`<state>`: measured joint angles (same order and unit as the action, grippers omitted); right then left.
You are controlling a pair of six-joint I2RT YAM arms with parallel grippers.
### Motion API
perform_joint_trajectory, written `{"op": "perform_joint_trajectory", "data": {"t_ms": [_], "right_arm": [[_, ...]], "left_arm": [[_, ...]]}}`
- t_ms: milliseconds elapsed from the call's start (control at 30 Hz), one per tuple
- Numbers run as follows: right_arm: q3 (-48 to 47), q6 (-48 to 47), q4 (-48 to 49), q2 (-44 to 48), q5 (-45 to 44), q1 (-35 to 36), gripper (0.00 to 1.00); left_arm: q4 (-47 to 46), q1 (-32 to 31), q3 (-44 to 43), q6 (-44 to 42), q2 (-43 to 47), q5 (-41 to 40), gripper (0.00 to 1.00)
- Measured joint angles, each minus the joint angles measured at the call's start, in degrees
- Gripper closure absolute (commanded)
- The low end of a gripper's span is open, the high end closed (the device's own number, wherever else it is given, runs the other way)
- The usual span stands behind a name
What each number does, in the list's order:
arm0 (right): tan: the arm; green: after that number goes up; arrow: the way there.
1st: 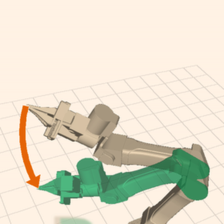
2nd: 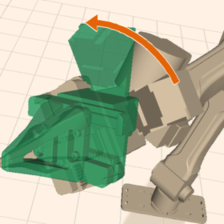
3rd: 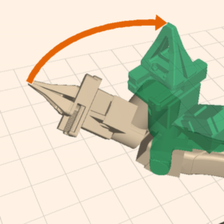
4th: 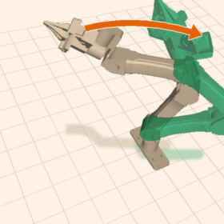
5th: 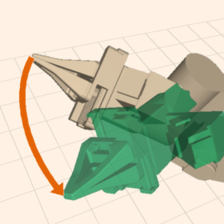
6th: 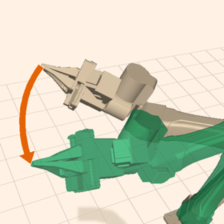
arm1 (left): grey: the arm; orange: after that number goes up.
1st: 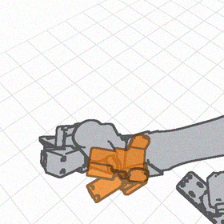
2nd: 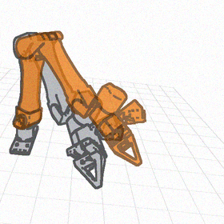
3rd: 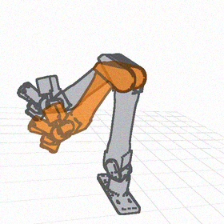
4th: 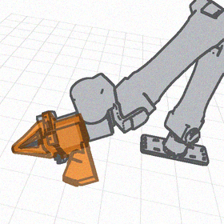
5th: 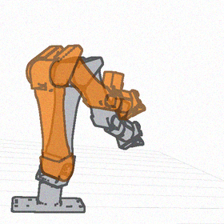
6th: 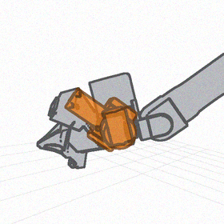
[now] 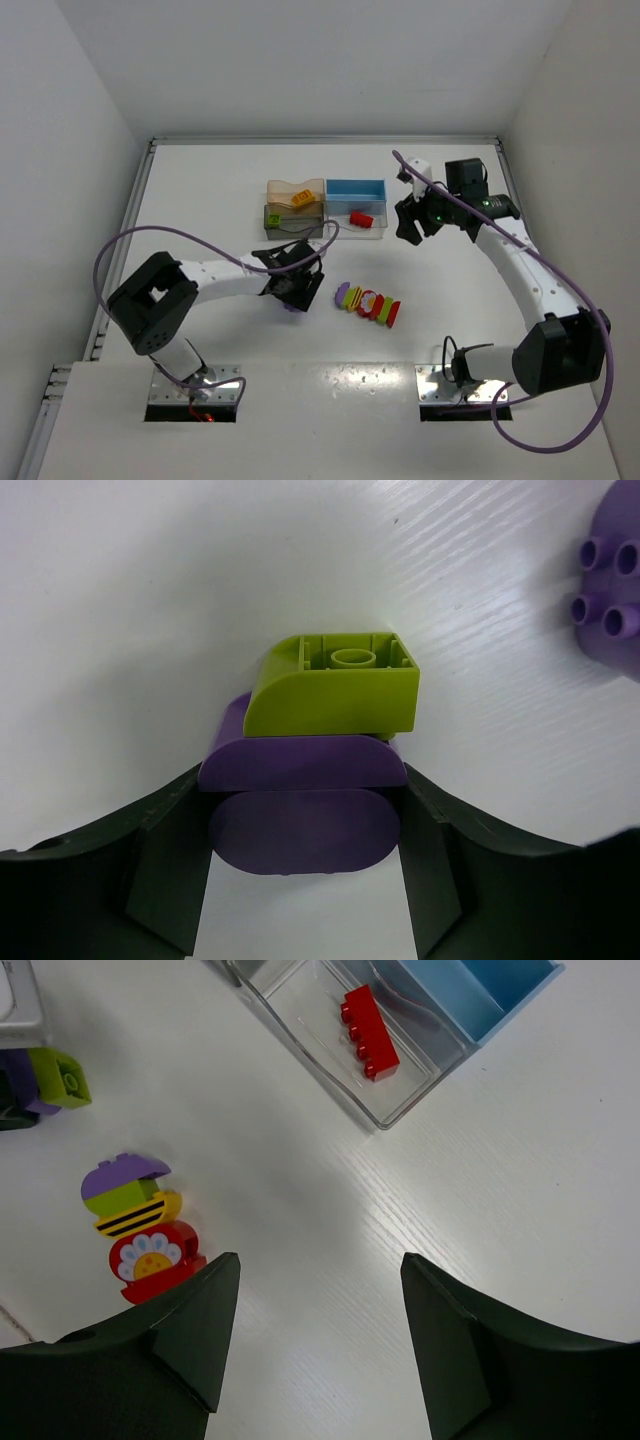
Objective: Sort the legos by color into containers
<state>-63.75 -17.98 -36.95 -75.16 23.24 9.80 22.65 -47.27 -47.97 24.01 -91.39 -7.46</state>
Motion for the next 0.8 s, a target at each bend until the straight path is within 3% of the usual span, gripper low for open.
{"op": "perform_joint_trajectory", "data": {"t_ms": [133, 200, 500, 667, 800], "right_arm": [[0.26, 0.00, -0.17, -0.07, 1.22, 0.00, 0.34], [0.31, 0.00, -0.70, -0.35, 2.71, 0.00, 0.34], [-0.85, 3.61, -6.01, -8.98, 24.00, 0.07, 0.30], [-1.03, 16.13, -0.26, -12.90, 36.98, 1.33, 0.30], [-3.30, 24.72, 5.84, -15.21, 41.64, 2.78, 0.29]], "left_arm": [[-1.44, -0.37, 0.00, -3.08, 0.13, -0.50, 0.89], [-1.57, -0.37, 0.00, -4.72, 1.09, -0.31, 0.96], [-4.98, -0.39, 0.26, -13.84, 22.03, 5.53, 0.97], [-5.81, -0.39, 0.52, -17.77, 28.83, 9.40, 0.97], [-5.88, -0.39, 0.59, -19.17, 29.35, 10.62, 0.97]]}}
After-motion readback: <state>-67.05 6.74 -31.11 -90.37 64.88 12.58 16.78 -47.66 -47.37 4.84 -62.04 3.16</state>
